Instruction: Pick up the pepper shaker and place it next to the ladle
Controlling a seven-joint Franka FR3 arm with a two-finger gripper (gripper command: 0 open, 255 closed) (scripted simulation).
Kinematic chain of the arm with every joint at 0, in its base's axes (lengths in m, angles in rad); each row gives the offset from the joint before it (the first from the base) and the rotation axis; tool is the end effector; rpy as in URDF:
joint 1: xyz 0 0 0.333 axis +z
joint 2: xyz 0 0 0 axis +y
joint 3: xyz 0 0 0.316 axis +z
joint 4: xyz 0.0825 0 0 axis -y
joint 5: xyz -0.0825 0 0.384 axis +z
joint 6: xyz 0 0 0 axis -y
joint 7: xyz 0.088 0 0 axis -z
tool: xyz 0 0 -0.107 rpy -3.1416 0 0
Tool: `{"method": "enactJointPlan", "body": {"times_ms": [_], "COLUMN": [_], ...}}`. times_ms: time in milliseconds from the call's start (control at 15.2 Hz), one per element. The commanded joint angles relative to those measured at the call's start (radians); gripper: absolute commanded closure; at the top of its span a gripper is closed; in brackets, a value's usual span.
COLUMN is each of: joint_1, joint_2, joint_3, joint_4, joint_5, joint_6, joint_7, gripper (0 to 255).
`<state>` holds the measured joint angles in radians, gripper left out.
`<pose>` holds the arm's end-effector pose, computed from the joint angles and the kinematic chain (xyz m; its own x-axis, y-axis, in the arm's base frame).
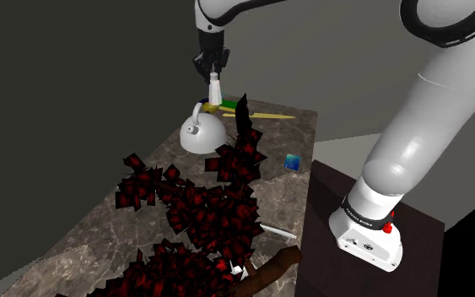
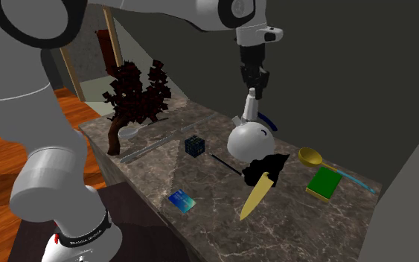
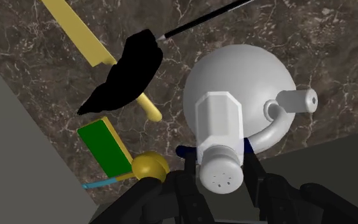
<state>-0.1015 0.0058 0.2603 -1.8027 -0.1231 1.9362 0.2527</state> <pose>0.5721 0.0828 0.5440 0.9873 -0.0504 0.1505 -0.0634 -0.9945 0.0829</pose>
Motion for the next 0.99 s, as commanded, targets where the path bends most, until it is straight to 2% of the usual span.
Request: {"method": "enactJointPlan", "body": {"times_ms": [0, 396, 594, 924], "joint_1": [-0.016, -0.058, -0.077, -0.081], "joint_2": [0.052, 0.223, 0.339, 0.334], "joint_3": [-0.016, -0.056, -0.074, -0.075], "joint_4": [0.058, 0.278, 0.443, 0.369], "joint_5": [-0.009, -0.028, -0.036, -0.038], "joint_6": [-0.003, -0.047, -0.092, -0.023], "joint_7": [-0.033, -0.122, -0.172, -0.165], "gripper": [255, 255, 255, 255]}}
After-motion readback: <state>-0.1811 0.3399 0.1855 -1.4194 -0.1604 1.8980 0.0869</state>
